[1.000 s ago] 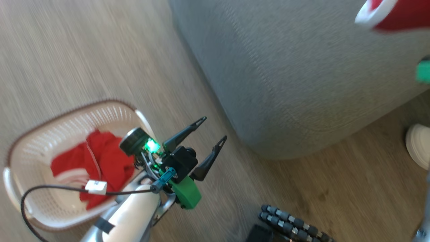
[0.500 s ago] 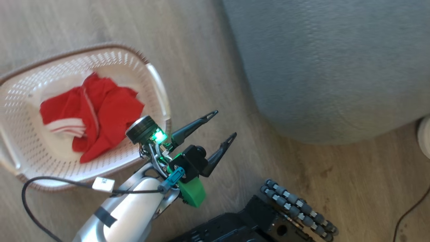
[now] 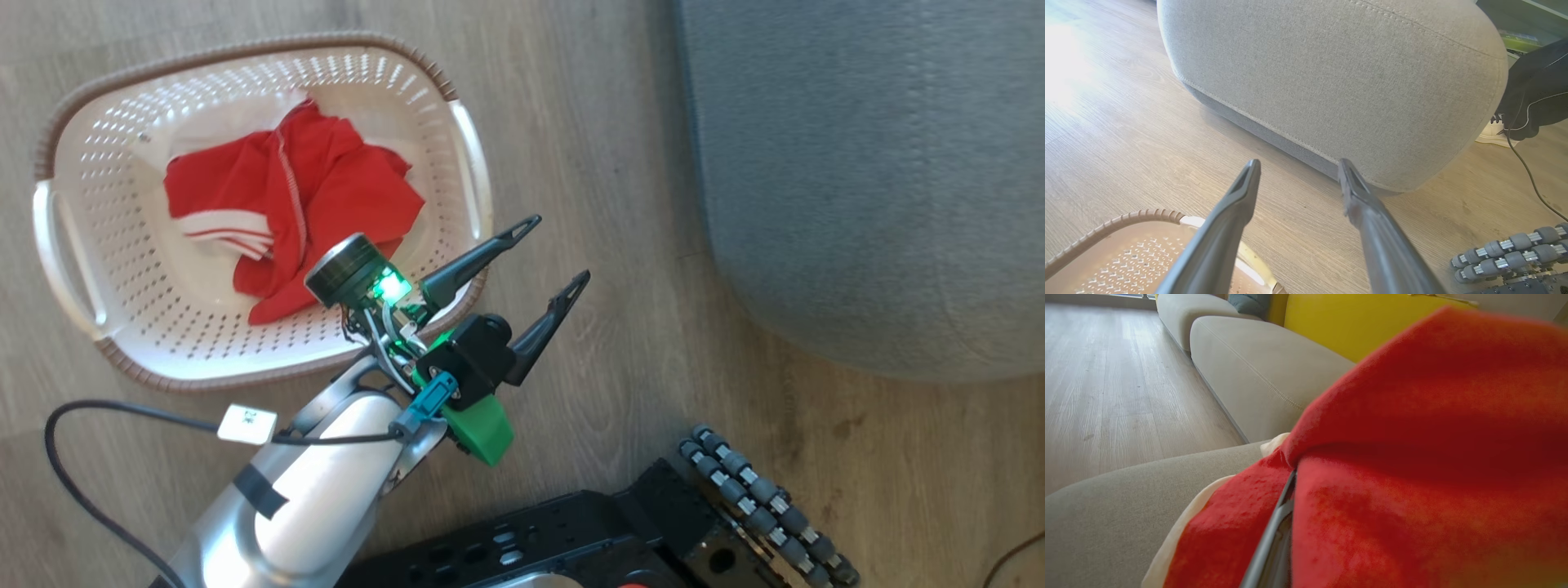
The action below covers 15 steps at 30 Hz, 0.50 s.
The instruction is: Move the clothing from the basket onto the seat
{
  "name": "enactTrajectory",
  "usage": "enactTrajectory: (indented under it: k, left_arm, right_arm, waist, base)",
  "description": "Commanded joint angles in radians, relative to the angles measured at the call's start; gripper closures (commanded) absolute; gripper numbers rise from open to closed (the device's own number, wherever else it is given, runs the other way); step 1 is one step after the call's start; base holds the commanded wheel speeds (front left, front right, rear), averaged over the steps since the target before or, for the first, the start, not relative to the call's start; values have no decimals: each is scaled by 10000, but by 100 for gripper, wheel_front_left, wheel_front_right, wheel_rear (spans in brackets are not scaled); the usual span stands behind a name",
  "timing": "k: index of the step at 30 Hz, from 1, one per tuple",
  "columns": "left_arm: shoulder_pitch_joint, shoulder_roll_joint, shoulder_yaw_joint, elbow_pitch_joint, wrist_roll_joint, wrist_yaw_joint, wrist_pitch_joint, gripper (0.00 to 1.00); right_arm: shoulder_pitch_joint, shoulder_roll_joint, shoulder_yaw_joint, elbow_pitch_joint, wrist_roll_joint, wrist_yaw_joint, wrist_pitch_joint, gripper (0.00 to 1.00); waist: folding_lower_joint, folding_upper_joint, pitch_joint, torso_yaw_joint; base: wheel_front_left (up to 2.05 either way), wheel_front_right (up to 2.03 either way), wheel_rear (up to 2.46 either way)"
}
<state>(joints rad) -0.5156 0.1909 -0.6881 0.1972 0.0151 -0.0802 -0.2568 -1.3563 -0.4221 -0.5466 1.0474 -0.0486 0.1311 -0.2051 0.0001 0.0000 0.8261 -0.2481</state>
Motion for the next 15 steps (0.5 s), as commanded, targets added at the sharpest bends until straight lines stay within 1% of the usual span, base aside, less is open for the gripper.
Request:
enactTrajectory:
  k: [1,7,11,15]
  left_arm:
    - [53,-92,89,-327,-127,42,-49,0]
    - [-80,-165,75,-323,-187,129,-49,0]
    - [-113,-254,113,-630,-303,129,-49,0]
    - [-105,-240,147,-699,-318,122,-49,0]
  right_arm:
    - [-118,-460,-94,-147,-143,-4,83,100]
    - [-352,-440,-262,847,-870,-4,435,100]
    - [-296,-470,-11,1111,-1538,-4,341,100]
    - [-366,-407,-145,1291,-1764,-4,183,100]
  waist:
    - [-1,0,137,146]
    - [-1,0,234,322]
    - [-1,0,236,337]
    - [-1,0,167,287]
  base:
    - [0,0,0]
    - [0,0,0]
    - [0,0,0]
    - [0,0,0]
